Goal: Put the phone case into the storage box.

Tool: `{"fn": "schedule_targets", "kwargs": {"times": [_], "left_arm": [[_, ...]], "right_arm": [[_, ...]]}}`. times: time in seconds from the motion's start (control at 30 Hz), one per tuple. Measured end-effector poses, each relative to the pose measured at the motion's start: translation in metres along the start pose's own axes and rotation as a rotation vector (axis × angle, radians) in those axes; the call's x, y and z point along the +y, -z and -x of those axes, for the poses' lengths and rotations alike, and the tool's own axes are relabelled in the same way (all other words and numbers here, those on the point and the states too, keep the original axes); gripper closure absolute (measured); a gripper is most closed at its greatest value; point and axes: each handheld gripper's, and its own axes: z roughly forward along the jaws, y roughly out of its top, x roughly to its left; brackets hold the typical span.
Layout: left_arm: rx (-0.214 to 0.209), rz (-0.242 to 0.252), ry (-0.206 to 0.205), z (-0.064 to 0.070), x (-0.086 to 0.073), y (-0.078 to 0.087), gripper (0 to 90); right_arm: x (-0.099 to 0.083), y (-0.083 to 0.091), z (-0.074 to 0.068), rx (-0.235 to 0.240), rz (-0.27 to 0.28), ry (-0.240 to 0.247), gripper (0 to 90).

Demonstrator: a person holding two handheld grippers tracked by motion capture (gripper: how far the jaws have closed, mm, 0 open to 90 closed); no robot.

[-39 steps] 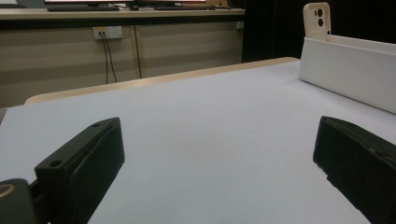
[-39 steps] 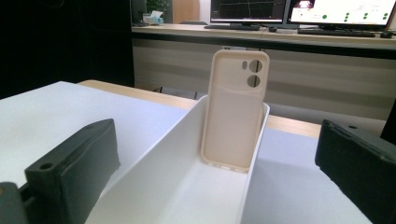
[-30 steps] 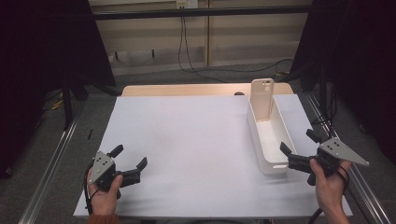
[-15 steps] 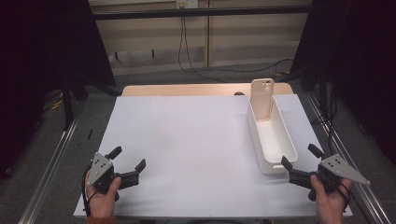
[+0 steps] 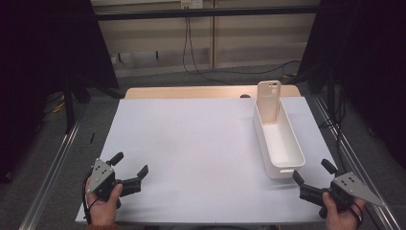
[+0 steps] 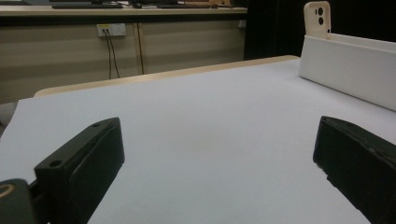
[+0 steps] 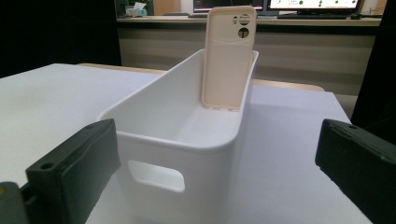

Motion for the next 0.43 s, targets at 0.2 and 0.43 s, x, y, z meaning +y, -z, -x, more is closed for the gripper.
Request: {"fn": "schedule_targets", "kwargs": {"times": [0.2,0.43], "left_arm": [[-0.007,0.001,0.007,0.0007,0.0009,-0.0034,2.2],[-0.007,0.002,0.014,0.0019,0.0008,-0.0047,2.2]], "right_arm": [[-0.0039,-0.0024,0.0025,-0.002,-0.003,-0.018,0.0],[-0.0046,-0.0021,0.0052,-0.004,0.009,-0.04,0.0]]}}
